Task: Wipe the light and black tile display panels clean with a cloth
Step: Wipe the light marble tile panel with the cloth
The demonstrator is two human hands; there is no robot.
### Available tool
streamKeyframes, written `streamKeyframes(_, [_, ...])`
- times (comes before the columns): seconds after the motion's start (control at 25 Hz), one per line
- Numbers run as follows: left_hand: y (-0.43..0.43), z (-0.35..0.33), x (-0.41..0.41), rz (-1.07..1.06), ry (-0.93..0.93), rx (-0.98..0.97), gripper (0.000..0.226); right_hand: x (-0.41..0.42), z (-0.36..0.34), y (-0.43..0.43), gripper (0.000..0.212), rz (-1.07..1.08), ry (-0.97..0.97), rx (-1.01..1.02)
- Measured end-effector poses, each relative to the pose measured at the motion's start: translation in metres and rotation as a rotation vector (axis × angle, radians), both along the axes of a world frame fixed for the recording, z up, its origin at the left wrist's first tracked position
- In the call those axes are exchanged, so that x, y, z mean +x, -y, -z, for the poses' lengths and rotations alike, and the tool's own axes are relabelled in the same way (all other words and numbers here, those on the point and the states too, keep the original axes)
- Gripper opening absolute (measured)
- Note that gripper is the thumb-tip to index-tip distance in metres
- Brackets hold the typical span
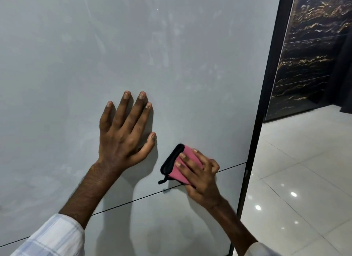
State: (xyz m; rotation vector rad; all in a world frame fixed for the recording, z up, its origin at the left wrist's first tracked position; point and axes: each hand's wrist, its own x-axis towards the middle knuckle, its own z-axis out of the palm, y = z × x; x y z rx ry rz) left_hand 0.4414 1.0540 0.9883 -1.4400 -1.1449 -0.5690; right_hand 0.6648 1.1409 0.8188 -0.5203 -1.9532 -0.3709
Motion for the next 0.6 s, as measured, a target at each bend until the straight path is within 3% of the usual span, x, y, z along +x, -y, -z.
streamKeyframes(0.04, [0.000, 0.000, 0.000, 0.005, 0.002, -0.003, 0.073, 0.010, -0.005, -0.011, 0.072, 0.016, -0.058, -0.003])
streamKeyframes(0.12, [0.000, 0.000, -0.001, 0.008, 0.001, 0.001, 0.073, 0.031, -0.021, -0.032, 0.067, 0.054, -0.412, -0.132])
streamKeyframes(0.24, [-0.001, 0.001, -0.001, 0.013, 0.011, 0.009, 0.073, 0.040, -0.021, -0.044, 0.074, 0.000, -1.031, -0.510])
streamKeyframes(0.32, [-0.001, 0.001, 0.000, 0.020, 0.012, 0.008, 0.072, 0.027, -0.005, -0.035, 0.075, -0.062, -1.299, -0.713])
streamKeyframes(0.52, [-0.002, -0.001, 0.016, 0.112, 0.077, -0.046, 0.065, 0.011, 0.042, -0.035, 0.087, -0.124, -1.717, -1.145])
streamKeyframes(0.6, [-0.006, -0.009, 0.038, 0.177, 0.064, -0.080, 0.063, -0.001, 0.021, -0.023, 0.083, 0.026, -1.630, -1.185])
